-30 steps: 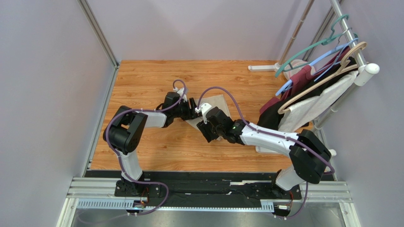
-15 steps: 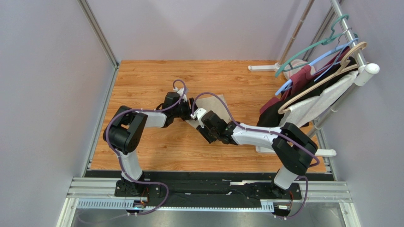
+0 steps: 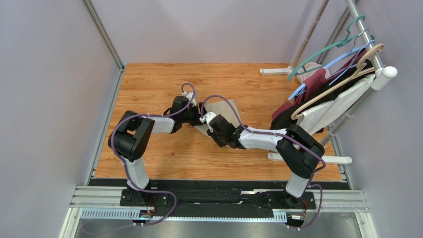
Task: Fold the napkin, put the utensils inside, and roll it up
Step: Roll the napkin with the utensil
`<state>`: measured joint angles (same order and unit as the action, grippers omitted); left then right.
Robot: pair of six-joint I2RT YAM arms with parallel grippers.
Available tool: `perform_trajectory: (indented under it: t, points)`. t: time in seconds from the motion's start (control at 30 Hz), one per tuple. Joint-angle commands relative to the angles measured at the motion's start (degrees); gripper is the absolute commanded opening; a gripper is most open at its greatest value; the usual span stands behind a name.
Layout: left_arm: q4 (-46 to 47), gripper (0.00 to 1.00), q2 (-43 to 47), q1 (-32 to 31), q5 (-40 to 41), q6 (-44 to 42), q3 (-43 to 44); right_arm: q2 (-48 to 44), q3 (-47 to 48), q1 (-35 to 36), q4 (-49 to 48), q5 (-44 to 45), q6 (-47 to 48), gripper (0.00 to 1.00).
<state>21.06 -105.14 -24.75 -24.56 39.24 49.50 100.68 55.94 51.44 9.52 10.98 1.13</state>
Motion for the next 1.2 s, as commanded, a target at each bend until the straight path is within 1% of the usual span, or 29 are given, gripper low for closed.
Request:
perform_trajectory:
  t: [0.0, 0.03, 0.07, 0.13, 0.23, 0.37, 0.47, 0.57, 0.8, 0.97, 1.1, 1.17]
  points:
    - [-3.3, 0.67, 0.2, -0.3, -1.2, -1.4, 1.2, 4.7, -0.5, -2.7, 5.3, -9.4, -4.6, 0.19]
    - [-3.3, 0.68, 0.8, -0.2, -1.1, -1.3, 1.4, 5.0, -0.7, -3.0, 5.4, -10.2, -5.2, 0.11]
    - [-3.5, 0.70, 1.4, -0.2, -0.9, -1.3, 1.5, 5.2, -0.8, -3.5, 5.6, -13.7, -5.3, 0.09]
    - [-5.3, 0.71, 4.2, 0.1, 0.6, -1.4, 2.1, 5.8, -1.1, -4.2, 5.8, -16.1, -6.0, 0.05]
    - [-7.3, 0.73, 8.8, 2.5, 1.2, -1.5, 1.6, 6.0, -2.2, -5.2, 4.9, -20.6, -6.5, 0.04]
    - [-10.5, 0.75, 15.1, 8.2, 1.9, -3.6, -1.8, 6.4, -3.0, -6.6, 3.6, -27.4, -7.1, 0.04]
    - [-13.7, 0.78, 19.4, 10.1, 2.6, -4.8, -4.8, 7.2, -3.2, -7.3, 2.4, -31.4, -7.5, 0.04]
    - [-13.5, 0.79, 22.2, 10.7, 2.3, -4.7, -8.3, 8.0, -3.6, -7.4, 0.5, -34.3, -7.7, 0.04]
    - [-11.7, 0.80, 22.4, 12.4, -0.8, -2.4, -13.6, 10.0, -3.5, -8.2, -1.5, -37.7, -8.6, 0.03]
    - [-13.8, 0.80, 25.1, 12.6, 2.3, -3.5, -15.5, 9.9, -3.8, -8.2, -1.8, -37.9, -8.9, 0.03]
    - [-16.7, 0.81, 25.7, 12.6, 6.2, -5.1, -15.0, 9.7, -4.0, -8.2, -1.8, -37.9, -9.0, 0.03]
    - [-15.4, 0.82, 24.9, 12.8, 6.0, -5.1, -15.2, 9.8, -4.0, -8.2, -1.8, -37.9, -8.9, 0.03]
